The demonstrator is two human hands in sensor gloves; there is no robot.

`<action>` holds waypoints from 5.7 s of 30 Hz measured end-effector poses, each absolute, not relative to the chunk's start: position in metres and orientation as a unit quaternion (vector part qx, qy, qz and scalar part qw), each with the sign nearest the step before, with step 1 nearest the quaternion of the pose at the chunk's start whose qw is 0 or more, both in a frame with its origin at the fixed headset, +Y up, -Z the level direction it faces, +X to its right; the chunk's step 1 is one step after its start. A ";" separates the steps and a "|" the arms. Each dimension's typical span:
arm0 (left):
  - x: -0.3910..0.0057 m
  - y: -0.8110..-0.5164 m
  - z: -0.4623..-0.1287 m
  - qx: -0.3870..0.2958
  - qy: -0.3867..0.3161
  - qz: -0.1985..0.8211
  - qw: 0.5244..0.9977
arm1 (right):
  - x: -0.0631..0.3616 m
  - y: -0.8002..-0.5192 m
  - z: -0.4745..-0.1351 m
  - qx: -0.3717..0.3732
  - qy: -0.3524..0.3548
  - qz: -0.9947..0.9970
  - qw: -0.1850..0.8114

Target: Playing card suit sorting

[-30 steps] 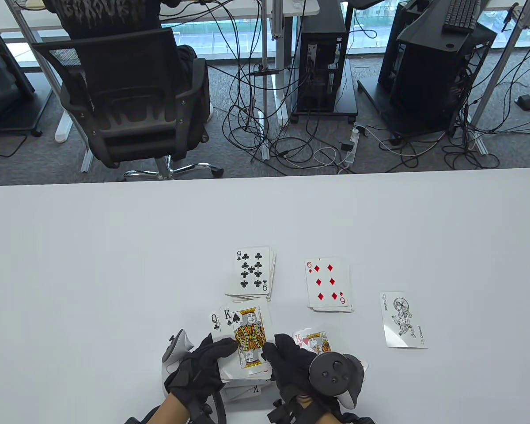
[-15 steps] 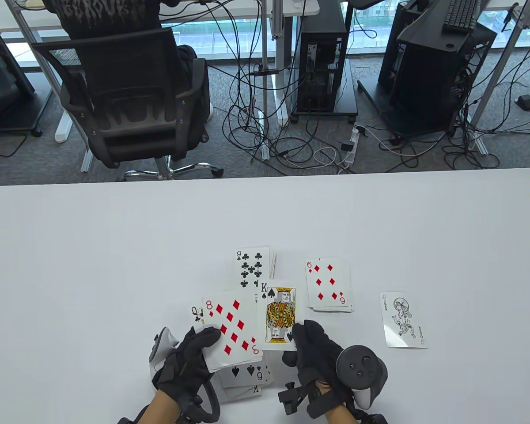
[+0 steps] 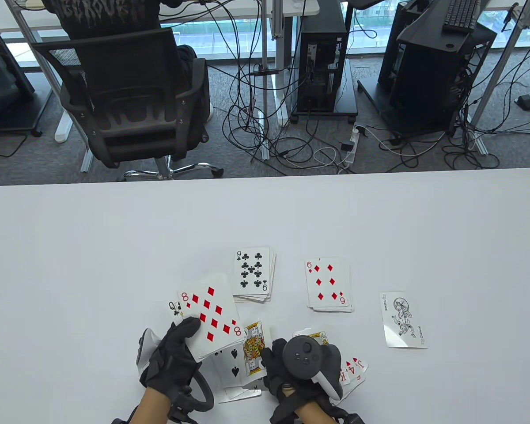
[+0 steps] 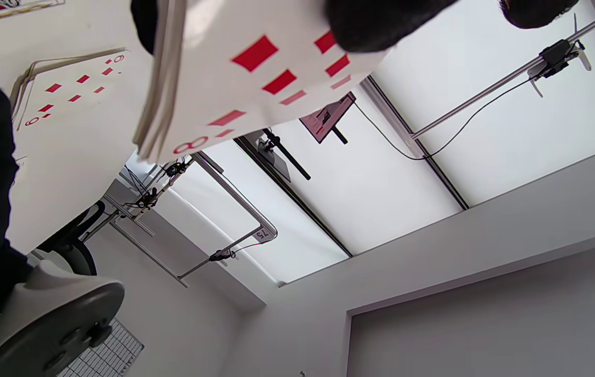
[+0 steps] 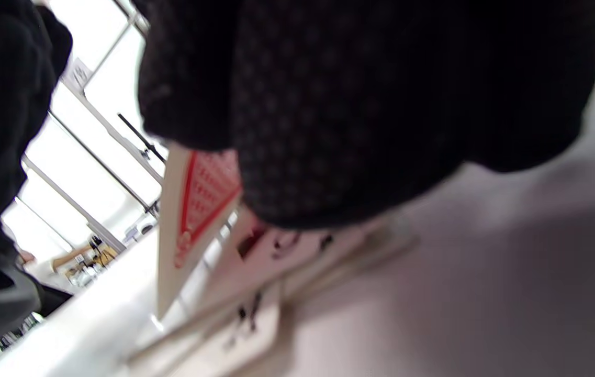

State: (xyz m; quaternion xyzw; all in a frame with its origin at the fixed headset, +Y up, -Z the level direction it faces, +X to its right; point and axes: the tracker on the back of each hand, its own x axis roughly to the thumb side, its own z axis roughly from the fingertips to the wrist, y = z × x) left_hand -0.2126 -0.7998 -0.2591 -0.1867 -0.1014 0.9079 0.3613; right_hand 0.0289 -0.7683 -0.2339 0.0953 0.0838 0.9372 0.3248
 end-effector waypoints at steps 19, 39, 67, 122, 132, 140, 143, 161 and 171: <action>-0.209 -0.805 -0.257 -0.209 -0.084 0.899 0.375 | 0.003 -0.771 -0.233 0.164 0.108 0.974 0.113; -0.192 -0.807 -0.251 -0.249 -0.109 0.876 0.399 | 0.039 -0.729 -0.222 0.207 -0.081 0.875 0.429; -0.179 -0.803 -0.248 -0.277 -0.149 0.865 0.390 | 0.047 -0.733 -0.219 0.161 -0.108 0.827 0.528; -0.183 -0.801 -0.248 -0.279 -0.128 0.856 0.415 | 0.102 -0.734 -0.241 0.029 -0.140 0.782 0.607; -0.191 -0.802 -0.252 -0.262 -0.105 0.873 0.399 | 0.146 -0.726 -0.290 -0.082 -0.141 0.844 0.511; -0.191 -0.800 -0.252 -0.261 -0.102 0.876 0.391 | 0.167 -0.753 -0.332 -0.207 -0.041 0.914 0.348; -0.190 -0.800 -0.251 -0.262 -0.100 0.877 0.391 | 0.166 -0.761 -0.341 -0.224 0.023 0.948 0.225; -0.188 -0.799 -0.250 -0.268 -0.093 0.877 0.388 | 0.139 -0.749 -0.345 -0.160 0.041 0.986 0.020; -0.187 -0.800 -0.249 -0.272 -0.089 0.875 0.390 | 0.065 -0.693 -0.302 0.119 -0.088 0.948 0.281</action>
